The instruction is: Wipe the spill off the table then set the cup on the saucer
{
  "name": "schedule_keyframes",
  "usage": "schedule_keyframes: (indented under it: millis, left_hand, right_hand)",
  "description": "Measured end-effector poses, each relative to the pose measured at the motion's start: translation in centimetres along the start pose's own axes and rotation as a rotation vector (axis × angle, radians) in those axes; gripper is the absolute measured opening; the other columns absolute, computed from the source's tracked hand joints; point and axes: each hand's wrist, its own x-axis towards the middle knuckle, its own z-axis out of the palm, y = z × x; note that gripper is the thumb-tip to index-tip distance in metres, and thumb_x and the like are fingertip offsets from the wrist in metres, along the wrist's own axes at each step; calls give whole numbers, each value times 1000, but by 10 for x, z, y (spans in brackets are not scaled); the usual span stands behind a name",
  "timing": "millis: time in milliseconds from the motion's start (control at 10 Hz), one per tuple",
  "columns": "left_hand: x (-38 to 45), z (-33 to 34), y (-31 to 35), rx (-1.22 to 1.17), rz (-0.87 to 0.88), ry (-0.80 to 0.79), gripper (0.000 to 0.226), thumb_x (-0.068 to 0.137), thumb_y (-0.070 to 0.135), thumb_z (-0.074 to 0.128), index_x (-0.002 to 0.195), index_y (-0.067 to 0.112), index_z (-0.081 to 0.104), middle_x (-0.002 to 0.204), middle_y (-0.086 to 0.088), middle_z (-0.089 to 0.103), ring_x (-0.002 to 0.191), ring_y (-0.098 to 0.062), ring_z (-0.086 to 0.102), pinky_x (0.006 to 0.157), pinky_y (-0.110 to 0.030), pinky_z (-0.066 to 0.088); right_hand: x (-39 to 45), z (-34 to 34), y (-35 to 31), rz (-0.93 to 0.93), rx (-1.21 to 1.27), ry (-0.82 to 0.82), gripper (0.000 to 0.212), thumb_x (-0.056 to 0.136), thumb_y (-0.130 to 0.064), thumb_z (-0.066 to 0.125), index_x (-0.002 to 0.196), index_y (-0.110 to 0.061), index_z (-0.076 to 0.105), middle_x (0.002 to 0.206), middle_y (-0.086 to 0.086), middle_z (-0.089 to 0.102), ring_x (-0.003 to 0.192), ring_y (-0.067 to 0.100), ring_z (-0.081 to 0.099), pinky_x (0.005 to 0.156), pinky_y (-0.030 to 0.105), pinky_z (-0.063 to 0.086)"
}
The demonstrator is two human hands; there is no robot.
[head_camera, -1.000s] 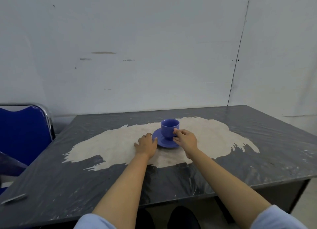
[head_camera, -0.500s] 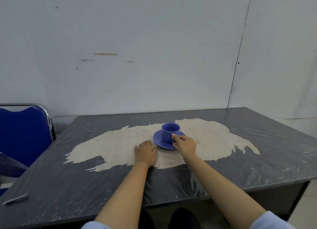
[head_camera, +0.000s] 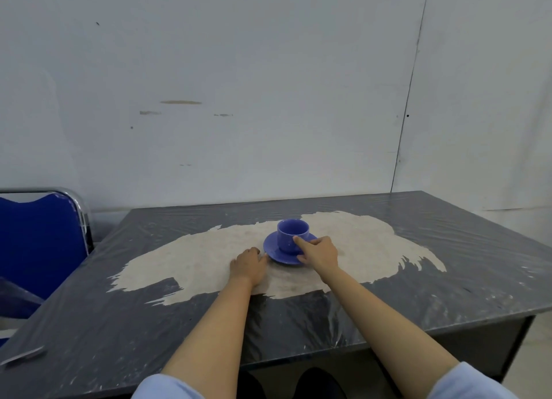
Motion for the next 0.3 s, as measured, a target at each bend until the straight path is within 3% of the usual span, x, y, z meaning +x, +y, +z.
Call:
schedule_keyframes:
  millis: [100, 200, 300]
  left_hand:
    - [5, -9, -2, -54, -18, -13, 45, 102, 38, 38, 139, 13, 47, 143, -8, 51, 127, -24, 53, 106, -36, 43]
    - [7, -24, -2, -37, -6, 55, 47, 102, 38, 37, 140, 12, 45, 145, -9, 49, 130, -26, 50, 108, -39, 41]
    - [12, -49, 10, 28, 41, 182, 49, 102, 38, 36, 139, 7, 46, 146, -13, 47, 133, -29, 45, 111, -43, 36]
  right_hand:
    - [6, -8, -9, 28, 6, 22, 59, 85, -41, 68, 123, -5, 42, 114, 12, 59, 88, 22, 64, 50, 21, 45]
    - [12, -17, -22, 1, -100, 69, 59, 89, -41, 61, 128, -2, 40, 122, 15, 57, 92, 23, 56, 64, 28, 44]
    - [17, -27, -45, -149, -182, 119, 54, 89, -39, 59, 128, -5, 43, 127, 15, 53, 102, 26, 56, 79, 34, 46]
